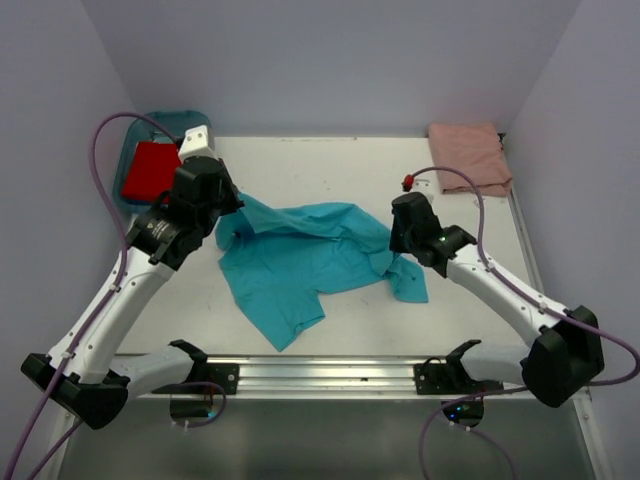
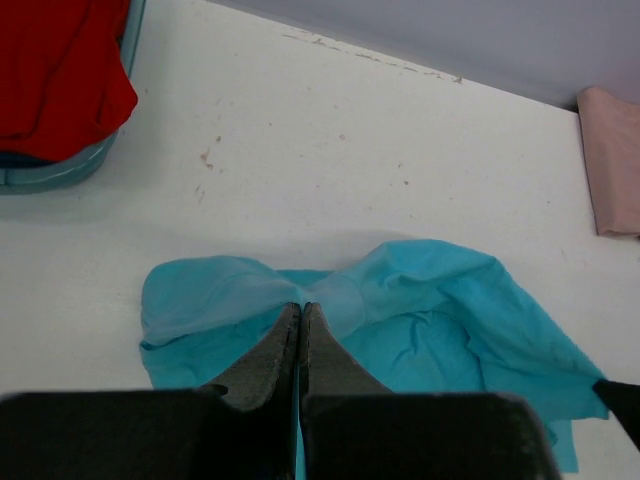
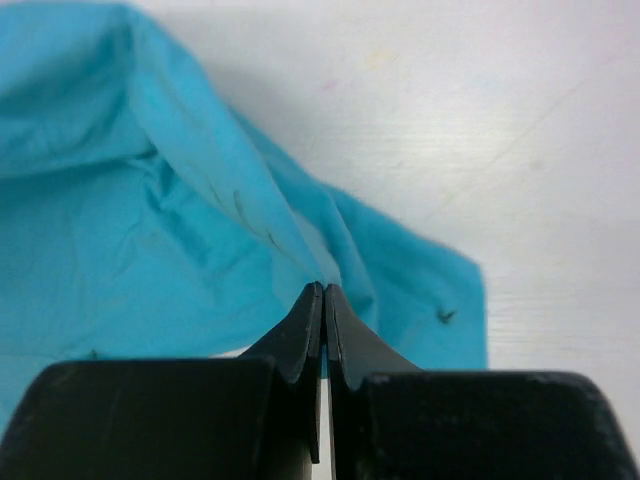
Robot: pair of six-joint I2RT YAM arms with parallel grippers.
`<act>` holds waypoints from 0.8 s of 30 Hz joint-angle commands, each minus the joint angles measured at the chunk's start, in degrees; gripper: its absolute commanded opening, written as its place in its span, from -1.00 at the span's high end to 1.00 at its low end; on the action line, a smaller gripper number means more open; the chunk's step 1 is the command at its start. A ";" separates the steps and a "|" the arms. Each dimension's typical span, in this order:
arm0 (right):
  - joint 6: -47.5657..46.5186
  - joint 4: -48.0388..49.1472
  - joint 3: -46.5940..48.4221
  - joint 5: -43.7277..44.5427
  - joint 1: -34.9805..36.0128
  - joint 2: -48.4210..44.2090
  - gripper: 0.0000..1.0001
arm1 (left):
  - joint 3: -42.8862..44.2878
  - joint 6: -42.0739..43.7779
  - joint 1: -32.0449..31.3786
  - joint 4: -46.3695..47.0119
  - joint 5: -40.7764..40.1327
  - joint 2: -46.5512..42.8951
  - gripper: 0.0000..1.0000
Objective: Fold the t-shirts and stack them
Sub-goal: Flatten the tshirt out
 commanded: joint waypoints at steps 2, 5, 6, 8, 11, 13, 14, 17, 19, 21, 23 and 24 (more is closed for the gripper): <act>-1.75 -8.42 6.54 18.31 0.00 -5.59 1.00 | -1.01 0.36 -0.05 2.15 -0.97 -1.01 1.00; 0.09 -11.15 9.27 23.76 0.00 -3.67 1.00 | -1.45 0.36 -0.05 2.41 -0.71 -0.84 1.00; 0.36 -11.68 10.06 24.92 -0.09 -0.79 1.00 | -1.63 0.36 -0.05 2.59 -0.62 -0.84 1.00; 1.06 -11.69 12.00 27.03 0.00 2.30 1.00 | -1.89 0.27 -0.05 2.94 -0.36 -0.75 1.00; 1.68 -9.68 14.54 29.15 -0.09 9.41 1.00 | -2.16 0.36 -0.05 2.77 -0.44 -0.40 1.00; 2.29 -8.62 16.04 30.11 -0.35 13.88 1.00 | -2.33 0.36 -0.05 2.50 -0.45 -0.57 1.00; 2.12 -7.05 17.35 30.20 -0.44 15.31 1.00 | -2.42 0.36 -0.05 2.24 -0.45 -0.83 1.00; 4.48 -7.55 21.04 33.35 -1.05 20.67 1.00 | -2.68 0.36 -0.05 1.63 -1.23 -1.54 1.00; 8.68 -9.48 24.46 38.25 -1.75 23.66 1.00 | -2.86 0.45 -0.05 1.36 -1.50 -2.24 1.00; 12.12 -13.70 27.02 41.18 -2.80 27.87 1.00 | -3.03 0.36 -0.05 1.01 -1.76 -2.50 1.00; 15.90 -16.77 30.45 44.17 -3.95 32.34 1.00 | -3.12 0.36 -0.05 0.83 -1.94 -3.03 1.00; 17.40 -17.83 31.85 44.61 -5.35 33.85 1.00 | -3.21 0.45 -0.05 0.75 -1.94 -3.03 1.00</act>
